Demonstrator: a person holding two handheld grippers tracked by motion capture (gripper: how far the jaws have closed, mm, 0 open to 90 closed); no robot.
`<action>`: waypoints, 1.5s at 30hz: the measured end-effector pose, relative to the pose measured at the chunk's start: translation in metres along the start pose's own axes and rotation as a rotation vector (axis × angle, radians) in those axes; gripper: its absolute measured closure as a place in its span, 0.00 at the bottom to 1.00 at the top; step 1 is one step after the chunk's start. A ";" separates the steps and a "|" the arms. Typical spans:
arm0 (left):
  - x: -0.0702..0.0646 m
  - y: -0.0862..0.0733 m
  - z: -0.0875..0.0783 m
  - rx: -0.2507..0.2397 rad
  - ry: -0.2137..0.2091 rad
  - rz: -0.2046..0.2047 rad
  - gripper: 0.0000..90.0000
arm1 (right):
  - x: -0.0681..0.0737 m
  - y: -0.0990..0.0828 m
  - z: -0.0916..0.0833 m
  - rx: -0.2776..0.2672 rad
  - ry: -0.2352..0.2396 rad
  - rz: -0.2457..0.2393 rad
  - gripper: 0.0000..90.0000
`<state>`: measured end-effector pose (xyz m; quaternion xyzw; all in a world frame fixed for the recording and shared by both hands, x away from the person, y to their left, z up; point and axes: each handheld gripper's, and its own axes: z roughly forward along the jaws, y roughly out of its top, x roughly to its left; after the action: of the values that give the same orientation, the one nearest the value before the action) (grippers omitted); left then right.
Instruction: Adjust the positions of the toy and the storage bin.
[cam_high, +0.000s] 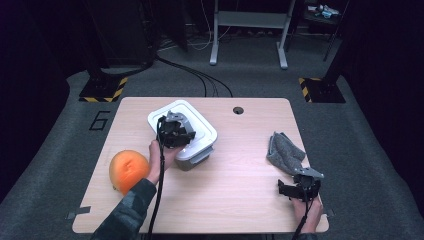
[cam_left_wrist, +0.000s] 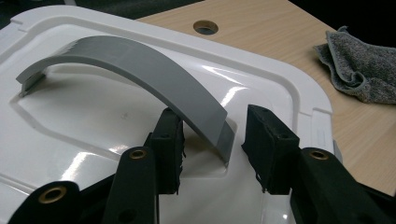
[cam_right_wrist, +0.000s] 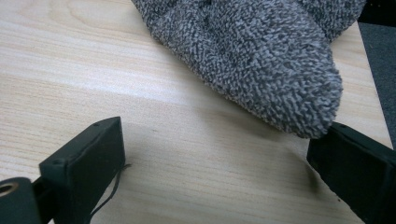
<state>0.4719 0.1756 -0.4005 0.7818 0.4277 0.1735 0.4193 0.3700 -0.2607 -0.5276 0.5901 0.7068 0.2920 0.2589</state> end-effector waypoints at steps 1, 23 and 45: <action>-0.001 0.000 0.000 0.007 0.000 0.011 0.63 | 0.000 0.000 0.000 0.000 0.000 0.000 0.04; -0.005 -0.014 -0.055 -0.012 0.031 0.088 0.16 | 0.004 0.004 -0.015 -0.018 0.073 0.006 0.04; -0.034 -0.077 -0.075 0.025 -0.004 0.143 0.13 | 0.027 0.009 -0.059 0.001 0.120 -0.051 0.05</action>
<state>0.3651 0.2072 -0.4151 0.8160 0.3718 0.1960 0.3968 0.3295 -0.2393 -0.4802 0.5534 0.7359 0.3200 0.2230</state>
